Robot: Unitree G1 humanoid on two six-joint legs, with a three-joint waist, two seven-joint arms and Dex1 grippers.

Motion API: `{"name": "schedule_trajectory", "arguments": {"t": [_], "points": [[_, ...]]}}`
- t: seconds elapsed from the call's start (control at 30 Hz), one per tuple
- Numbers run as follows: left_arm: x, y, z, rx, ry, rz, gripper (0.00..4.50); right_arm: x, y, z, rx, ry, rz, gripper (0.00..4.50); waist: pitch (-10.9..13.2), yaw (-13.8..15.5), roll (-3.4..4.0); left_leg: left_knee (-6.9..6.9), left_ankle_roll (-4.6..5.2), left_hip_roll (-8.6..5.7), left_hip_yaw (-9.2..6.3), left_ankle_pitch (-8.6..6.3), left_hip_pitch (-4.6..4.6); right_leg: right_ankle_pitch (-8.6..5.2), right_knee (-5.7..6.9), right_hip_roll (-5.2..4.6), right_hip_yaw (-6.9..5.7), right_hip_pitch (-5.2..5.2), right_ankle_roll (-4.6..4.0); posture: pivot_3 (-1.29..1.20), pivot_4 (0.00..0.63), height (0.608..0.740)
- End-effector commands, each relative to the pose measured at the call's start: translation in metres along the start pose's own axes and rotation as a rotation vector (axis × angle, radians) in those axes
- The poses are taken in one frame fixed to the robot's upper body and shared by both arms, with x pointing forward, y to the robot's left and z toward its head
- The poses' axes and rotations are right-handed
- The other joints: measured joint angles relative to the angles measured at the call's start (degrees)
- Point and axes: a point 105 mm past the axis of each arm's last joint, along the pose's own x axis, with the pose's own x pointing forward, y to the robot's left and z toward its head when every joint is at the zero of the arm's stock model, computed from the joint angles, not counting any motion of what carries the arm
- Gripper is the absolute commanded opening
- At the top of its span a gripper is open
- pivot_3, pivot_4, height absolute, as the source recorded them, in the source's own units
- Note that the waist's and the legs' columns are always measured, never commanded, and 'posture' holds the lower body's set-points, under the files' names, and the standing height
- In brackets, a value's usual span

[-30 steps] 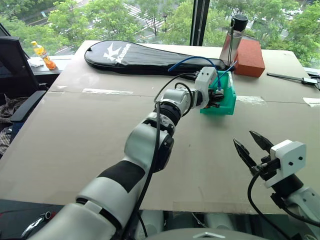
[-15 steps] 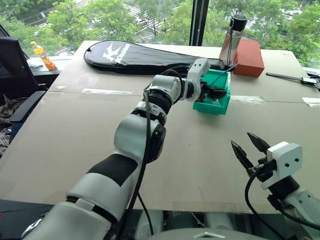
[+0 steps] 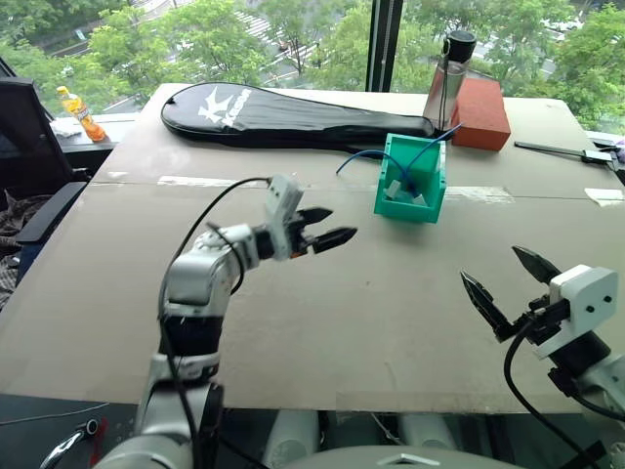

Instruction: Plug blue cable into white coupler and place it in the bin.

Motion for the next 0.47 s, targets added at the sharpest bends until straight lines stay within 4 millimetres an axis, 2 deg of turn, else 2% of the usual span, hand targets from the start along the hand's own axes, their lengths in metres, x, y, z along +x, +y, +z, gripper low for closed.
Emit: {"name": "schedule_trajectory", "arguments": {"t": [0.03, 0.1, 0.27, 0.47], "points": [[-0.027, -0.01, 0.002, 0.125, -0.04, 0.004, 4.5, -0.009, -0.007, 0.008, -0.015, -0.013, 0.055, 4.45, 0.0, 0.8, -0.03, 0.0, 0.03, 0.0, -0.04, -0.02, -0.03, 0.0, -0.01, -0.01, -0.08, -0.01, -0.01, 0.0, 0.15, 0.74], [-0.042, -0.013, -0.004, 0.099, -0.048, 0.015, 4.5, -0.015, -0.012, 0.007, -0.031, 0.008, 0.072, 4.45, 0.0, 1.2, -0.03, 0.02, 0.04, 0.0, -0.05, -0.02, -0.02, 0.0, -0.01, -0.02, -0.09, 0.0, -0.02, 0.0, 0.15, 0.74], [-0.083, -0.003, -0.014, 0.071, -0.036, 0.139, 4.5, -0.037, -0.027, -0.003, -0.052, 0.114, 0.102, 4.45, 0.0, 1.3, -0.01, 0.02, 0.05, 0.01, -0.09, -0.03, -0.01, -0.01, -0.02, -0.07, -0.12, 0.01, -0.02, 0.0, 0.15, 0.74], [-0.097, -0.007, -0.02, 0.05, -0.028, 0.185, 4.5, -0.049, -0.041, -0.012, -0.062, 0.186, 0.119, 4.45, 0.0, 0.9, 0.0, 0.01, 0.06, 0.01, -0.06, -0.03, -0.01, -0.02, -0.04, -0.07, -0.1, 0.0, -0.01, 0.0, 0.15, 0.74]]}}
